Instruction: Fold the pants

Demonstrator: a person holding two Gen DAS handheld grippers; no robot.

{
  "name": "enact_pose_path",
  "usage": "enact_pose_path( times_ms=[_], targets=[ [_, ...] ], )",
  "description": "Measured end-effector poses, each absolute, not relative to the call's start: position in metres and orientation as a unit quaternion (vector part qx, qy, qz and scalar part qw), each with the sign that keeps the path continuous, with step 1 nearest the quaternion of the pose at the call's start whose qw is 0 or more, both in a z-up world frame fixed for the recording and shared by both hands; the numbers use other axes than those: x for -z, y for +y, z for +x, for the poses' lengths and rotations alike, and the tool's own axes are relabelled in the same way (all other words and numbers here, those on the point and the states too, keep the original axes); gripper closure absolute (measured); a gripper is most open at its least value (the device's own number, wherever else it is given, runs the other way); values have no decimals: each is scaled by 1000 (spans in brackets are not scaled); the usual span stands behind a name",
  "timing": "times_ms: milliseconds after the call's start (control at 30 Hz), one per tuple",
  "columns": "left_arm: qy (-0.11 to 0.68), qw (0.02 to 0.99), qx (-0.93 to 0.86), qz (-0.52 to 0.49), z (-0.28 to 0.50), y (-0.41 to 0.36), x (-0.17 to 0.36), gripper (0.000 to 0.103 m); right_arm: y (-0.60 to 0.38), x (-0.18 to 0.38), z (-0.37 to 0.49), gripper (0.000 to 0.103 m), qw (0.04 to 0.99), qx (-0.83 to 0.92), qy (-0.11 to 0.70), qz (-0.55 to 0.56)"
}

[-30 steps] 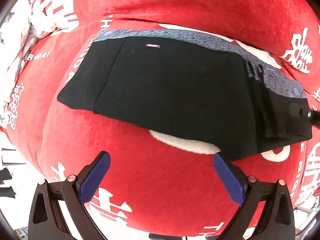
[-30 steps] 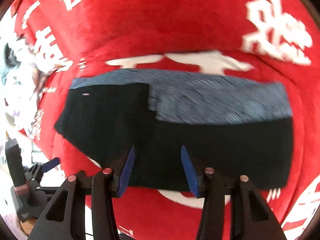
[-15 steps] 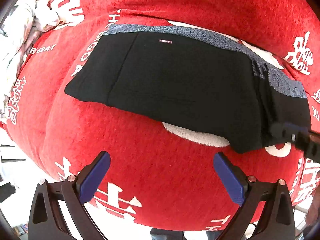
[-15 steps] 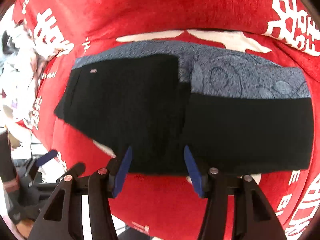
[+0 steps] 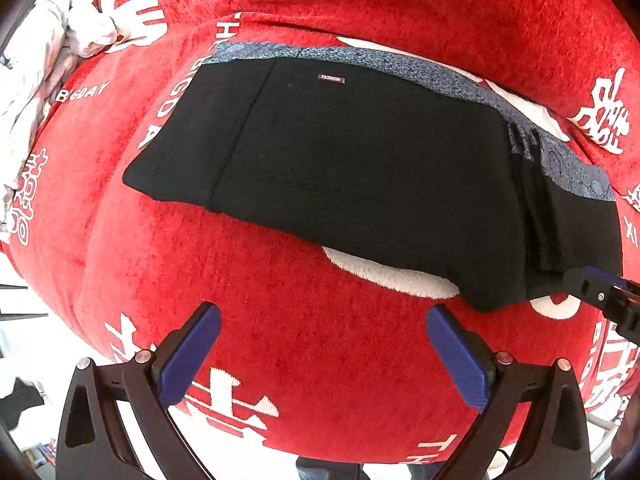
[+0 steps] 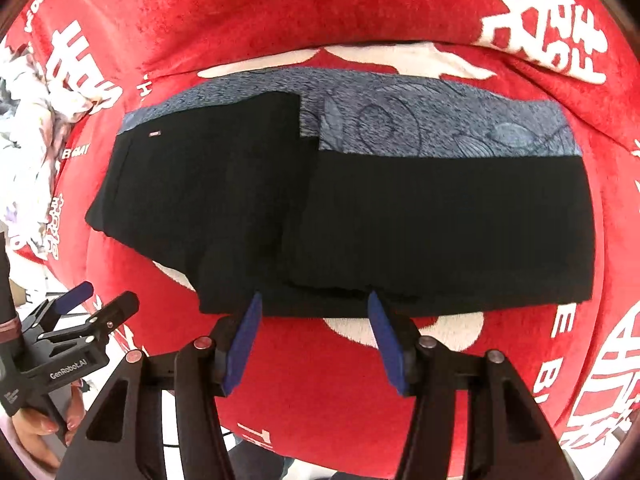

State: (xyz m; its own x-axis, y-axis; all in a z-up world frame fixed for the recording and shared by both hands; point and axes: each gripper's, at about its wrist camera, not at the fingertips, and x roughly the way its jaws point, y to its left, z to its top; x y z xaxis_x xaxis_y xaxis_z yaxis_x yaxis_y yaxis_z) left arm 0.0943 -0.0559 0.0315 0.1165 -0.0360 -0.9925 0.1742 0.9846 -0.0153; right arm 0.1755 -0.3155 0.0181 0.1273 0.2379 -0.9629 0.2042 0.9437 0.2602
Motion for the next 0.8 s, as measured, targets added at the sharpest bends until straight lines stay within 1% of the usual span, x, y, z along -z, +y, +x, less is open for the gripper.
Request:
enact_pose_path(
  times_ms=[800],
  targets=[
    [668,739,68,50,100,-52,-25,0,-292,-9,169,43,715,-18,678,170]
  ],
)
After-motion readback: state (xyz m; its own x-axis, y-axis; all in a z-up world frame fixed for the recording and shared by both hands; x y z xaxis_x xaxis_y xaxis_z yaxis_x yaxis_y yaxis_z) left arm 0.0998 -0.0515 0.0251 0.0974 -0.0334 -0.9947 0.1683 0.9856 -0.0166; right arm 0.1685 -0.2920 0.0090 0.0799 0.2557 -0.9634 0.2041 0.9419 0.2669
